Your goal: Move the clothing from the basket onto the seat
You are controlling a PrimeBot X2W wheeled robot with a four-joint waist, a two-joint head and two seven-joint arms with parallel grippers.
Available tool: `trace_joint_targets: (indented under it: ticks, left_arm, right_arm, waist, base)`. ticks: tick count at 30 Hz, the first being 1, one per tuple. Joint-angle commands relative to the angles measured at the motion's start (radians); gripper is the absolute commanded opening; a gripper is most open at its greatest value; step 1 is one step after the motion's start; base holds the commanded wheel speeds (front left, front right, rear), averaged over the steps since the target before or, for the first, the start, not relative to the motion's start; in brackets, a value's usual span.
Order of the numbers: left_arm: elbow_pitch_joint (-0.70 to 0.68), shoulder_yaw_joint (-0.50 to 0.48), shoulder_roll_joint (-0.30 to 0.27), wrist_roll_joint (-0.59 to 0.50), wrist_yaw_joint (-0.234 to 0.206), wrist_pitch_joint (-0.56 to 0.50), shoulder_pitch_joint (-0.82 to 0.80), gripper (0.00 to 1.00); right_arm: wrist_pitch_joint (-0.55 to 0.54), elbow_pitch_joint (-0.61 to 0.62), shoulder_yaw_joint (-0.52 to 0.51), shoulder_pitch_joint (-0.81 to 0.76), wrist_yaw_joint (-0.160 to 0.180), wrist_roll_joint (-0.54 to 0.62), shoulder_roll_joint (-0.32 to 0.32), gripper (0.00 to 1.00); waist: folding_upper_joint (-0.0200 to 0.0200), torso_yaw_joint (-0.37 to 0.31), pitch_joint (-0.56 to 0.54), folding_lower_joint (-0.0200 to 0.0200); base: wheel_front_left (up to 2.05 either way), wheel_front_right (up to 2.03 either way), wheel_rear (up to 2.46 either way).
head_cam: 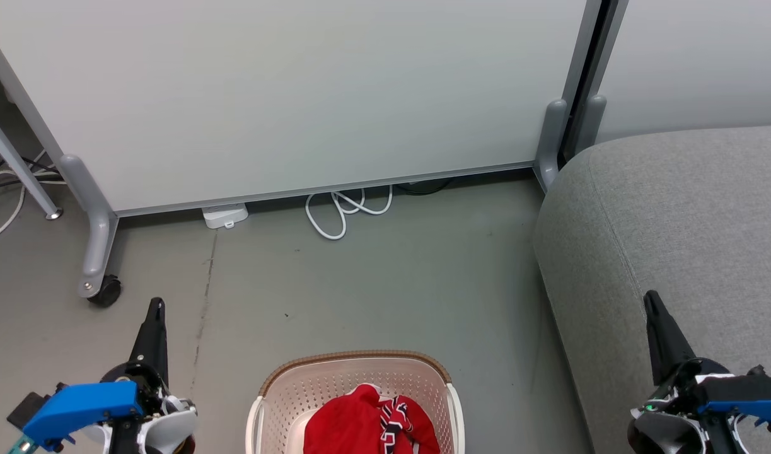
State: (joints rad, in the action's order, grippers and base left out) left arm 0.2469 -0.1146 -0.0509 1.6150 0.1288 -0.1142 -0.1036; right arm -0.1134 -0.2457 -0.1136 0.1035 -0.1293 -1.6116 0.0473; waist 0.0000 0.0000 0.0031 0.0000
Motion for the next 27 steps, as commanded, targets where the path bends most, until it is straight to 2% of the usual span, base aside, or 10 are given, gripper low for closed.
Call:
trace_joint_targets:
  ticks: [1,12,27]
  left_arm:
    - [0.001,0.000,0.000,0.000,0.000,0.001,0.001,1.00]
    - [0.034,0.030,0.006,-0.039,-0.005,0.040,0.029,1.00]
    - [0.007,0.102,0.004,-0.292,-0.047,0.109,0.015,1.00]
  right_arm:
    - [0.001,-0.001,0.000,-0.001,0.000,0.000,0.000,1.00]
    - [0.039,-0.015,0.015,-0.041,0.000,0.043,-0.006,1.00]
    - [0.108,0.019,-0.019,-0.055,0.000,0.335,-0.003,1.00]
  waist:
    - [0.0000,0.000,0.000,0.0000]
    - [0.0000,0.001,0.000,0.0000]
    - [0.0000,0.014,0.002,0.0000]
  base:
    - [0.00,0.00,0.00]
    - [0.00,0.00,0.00]
    - [0.00,0.00,0.00]
